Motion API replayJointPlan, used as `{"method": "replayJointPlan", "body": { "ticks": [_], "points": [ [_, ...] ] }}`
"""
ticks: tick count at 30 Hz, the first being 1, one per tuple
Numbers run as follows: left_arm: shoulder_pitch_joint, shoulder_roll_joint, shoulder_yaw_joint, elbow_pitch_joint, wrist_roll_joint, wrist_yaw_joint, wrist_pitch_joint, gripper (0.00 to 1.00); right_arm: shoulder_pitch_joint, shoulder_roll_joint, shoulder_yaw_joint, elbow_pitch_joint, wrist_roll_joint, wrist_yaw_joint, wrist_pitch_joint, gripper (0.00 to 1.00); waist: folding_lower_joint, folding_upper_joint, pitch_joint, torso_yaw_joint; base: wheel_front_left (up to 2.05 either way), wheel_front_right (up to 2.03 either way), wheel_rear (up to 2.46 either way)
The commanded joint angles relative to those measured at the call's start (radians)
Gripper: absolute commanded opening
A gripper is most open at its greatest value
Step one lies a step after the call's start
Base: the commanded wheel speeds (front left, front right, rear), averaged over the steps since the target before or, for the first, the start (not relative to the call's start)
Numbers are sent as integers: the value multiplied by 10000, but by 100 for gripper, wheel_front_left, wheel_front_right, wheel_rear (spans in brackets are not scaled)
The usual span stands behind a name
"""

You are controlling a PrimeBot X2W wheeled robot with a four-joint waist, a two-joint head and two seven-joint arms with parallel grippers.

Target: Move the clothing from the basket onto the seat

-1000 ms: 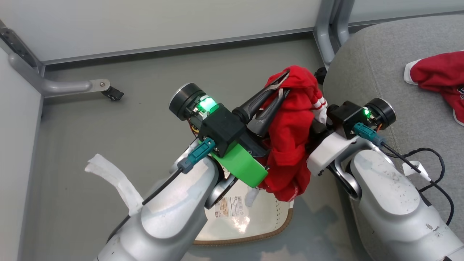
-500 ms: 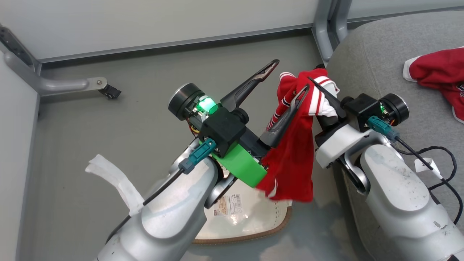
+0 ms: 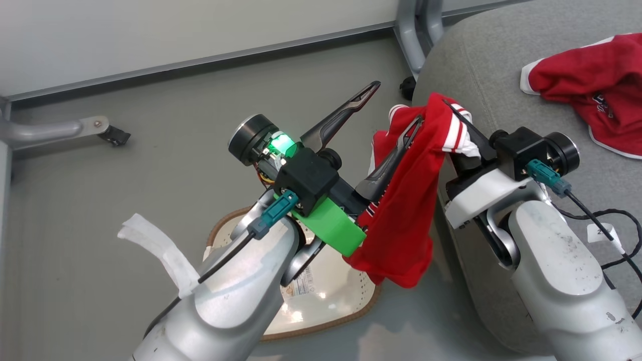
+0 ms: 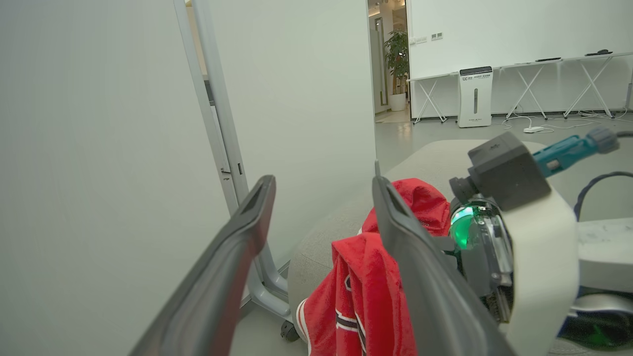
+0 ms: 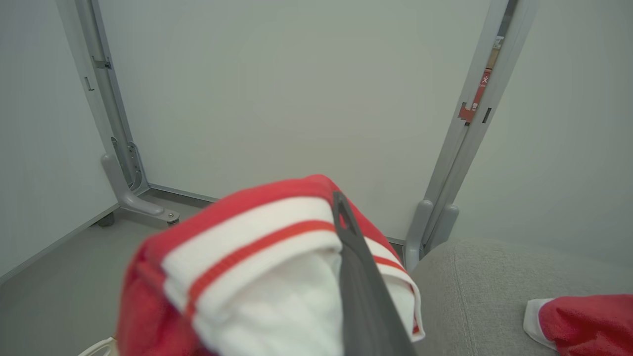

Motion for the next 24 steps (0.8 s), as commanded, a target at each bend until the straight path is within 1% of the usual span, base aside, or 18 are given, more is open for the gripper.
{"method": "replayJointPlan", "body": {
  "ticks": [1,12,24],
  "points": [
    [110,17,29,42,131,-18,-7,100,166,27,-151,-114,-45,-7,-50,0,0,0,170,-379,0,0,0],
    [141,136,-35,218,232,-44,-7,100,884,342,-1189,-591,-174,-7,-50,0,0,0,408,-1484,0,0,0],
    [237,308,-199,350,224,-40,-7,100,1323,412,-2284,-1042,-222,-7,-50,0,0,0,580,-2425,0,0,0]
  ]
}}
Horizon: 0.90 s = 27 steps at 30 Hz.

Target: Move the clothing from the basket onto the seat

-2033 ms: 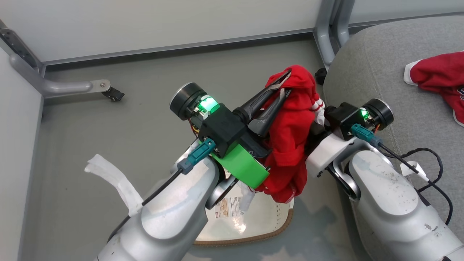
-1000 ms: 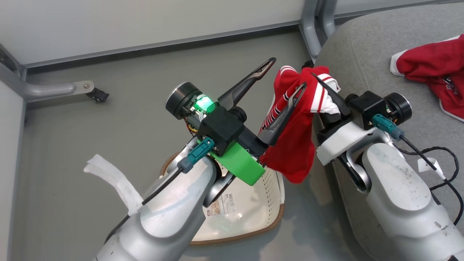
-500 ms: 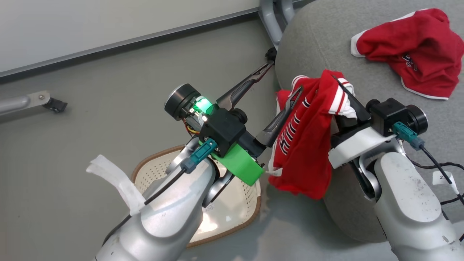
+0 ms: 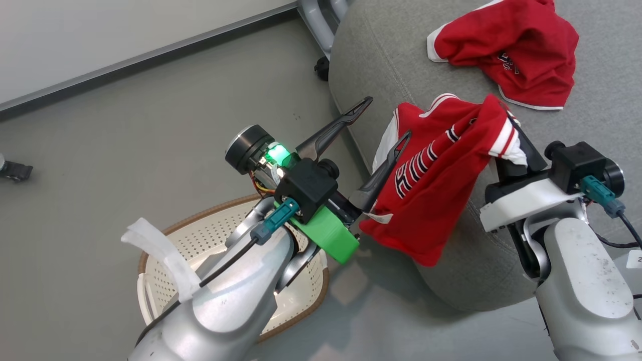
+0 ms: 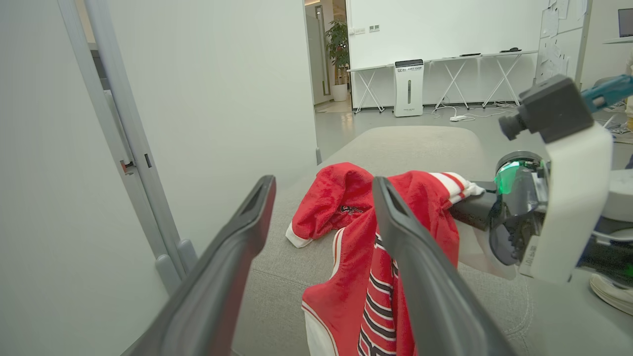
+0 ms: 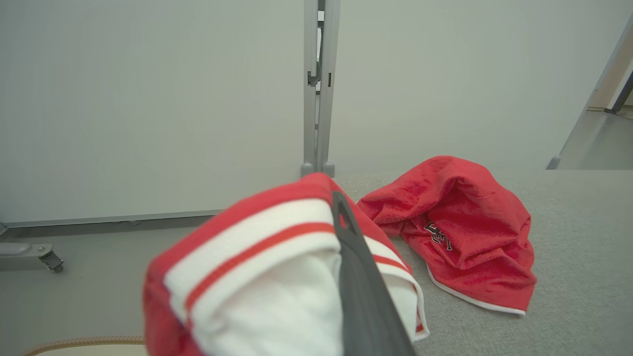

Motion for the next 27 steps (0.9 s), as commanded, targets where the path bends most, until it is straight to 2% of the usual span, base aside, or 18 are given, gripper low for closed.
{"method": "replayJointPlan", "body": {
  "ticks": [1,13,20,27],
  "points": [
    [124,71,-18,24,-14,-21,-7,100,142,-19,-149,-107,-27,-7,-50,0,0,-1,96,-230,0,0,0],
    [3,137,-413,112,-108,-23,-7,100,607,82,-1213,-495,-94,-7,-50,0,0,-1,282,-776,0,0,0],
    [-16,162,-532,145,-159,-23,-7,100,766,148,-1380,-588,-98,-7,-50,0,0,-1,275,-910,0,0,0],
    [-124,245,-607,135,-151,-23,-7,100,129,239,-1594,-785,1,-7,-50,0,0,-1,433,-840,0,0,0]
  ]
}}
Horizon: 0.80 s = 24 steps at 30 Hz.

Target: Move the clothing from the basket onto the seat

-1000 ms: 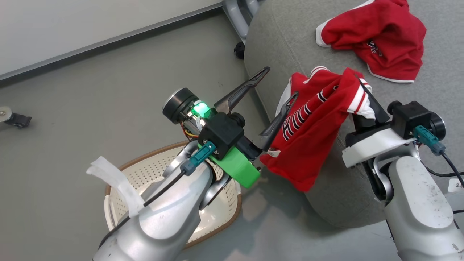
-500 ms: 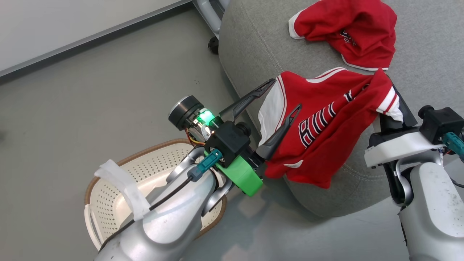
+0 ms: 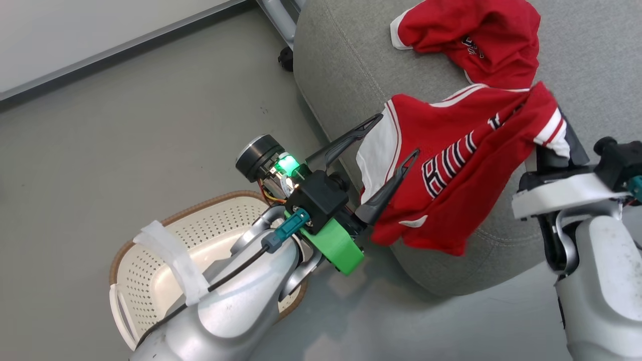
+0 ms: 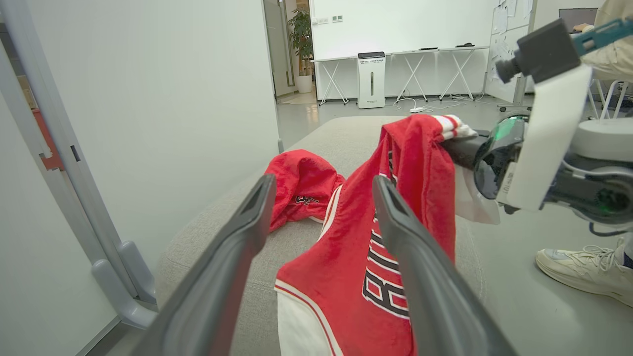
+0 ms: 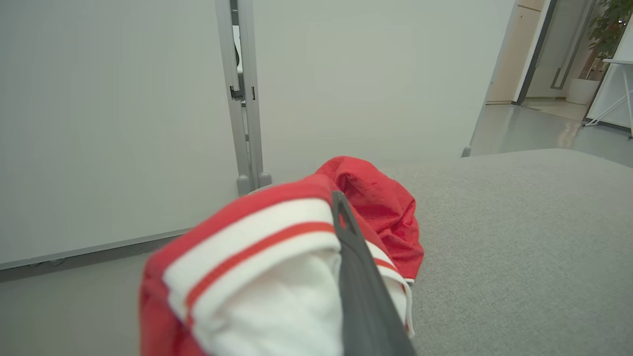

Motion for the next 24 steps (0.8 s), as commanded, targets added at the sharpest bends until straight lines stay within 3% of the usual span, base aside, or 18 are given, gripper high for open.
{"method": "replayJointPlan", "body": {
  "ticks": [1,7,13,19,24],
  "points": [
    [-153,121,4,12,-38,-23,-7,100,-341,0,-95,-141,40,-7,-50,0,0,-1,131,74,0,0,0],
    [-384,163,-90,22,28,-23,-7,100,-1483,50,-515,-334,-43,-7,-50,0,0,-1,697,300,0,0,0],
    [-765,276,-270,50,92,-24,-7,100,-3218,-292,-1099,-251,-7,-7,-50,0,0,-1,1586,564,0,0,0],
    [-1190,420,-350,-1,149,-24,-7,100,-5234,-1126,-1980,228,102,-7,-49,0,0,-1,2423,827,0,0,0],
    [-1554,511,-376,-71,243,-24,-7,100,-7119,-2322,-2572,1068,158,-7,-47,0,0,-1,3031,968,0,0,0]
  ]
}}
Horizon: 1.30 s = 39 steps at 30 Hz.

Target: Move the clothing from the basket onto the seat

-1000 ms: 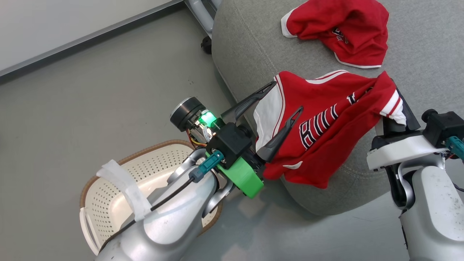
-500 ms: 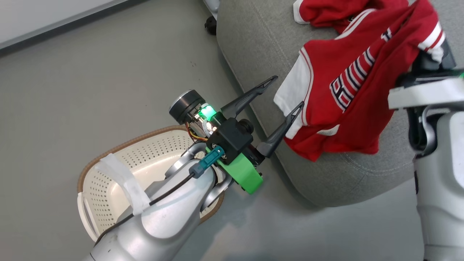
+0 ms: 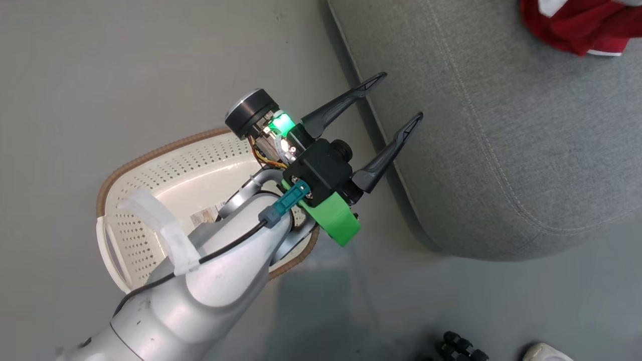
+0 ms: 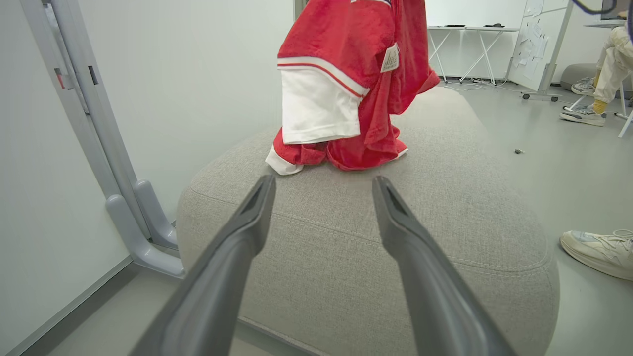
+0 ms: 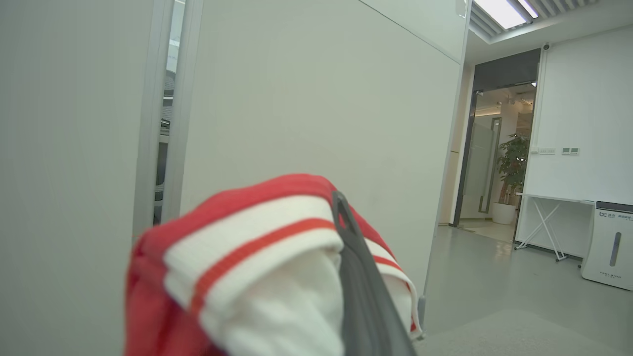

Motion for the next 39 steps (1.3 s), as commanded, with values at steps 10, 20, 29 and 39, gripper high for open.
{"method": "replayJointPlan", "body": {
  "ticks": [10,20,29,39],
  "points": [
    [-409,169,8,-39,150,-24,-7,100,-1669,-1132,-178,2145,125,-7,-34,0,0,-1,1009,217,0,0,0],
    [-596,60,-137,-29,129,-24,-7,100,-733,-612,-34,4116,359,-9,-34,0,0,-1,1353,407,0,0,0],
    [-598,10,-43,-53,129,-24,-6,100,417,-152,-191,4509,421,-9,-34,0,0,-1,1408,602,0,0,0],
    [-69,-11,296,-49,126,-4,-6,100,1443,178,-68,4010,318,-9,-34,100,0,-1,632,535,0,0,0]
  ]
}}
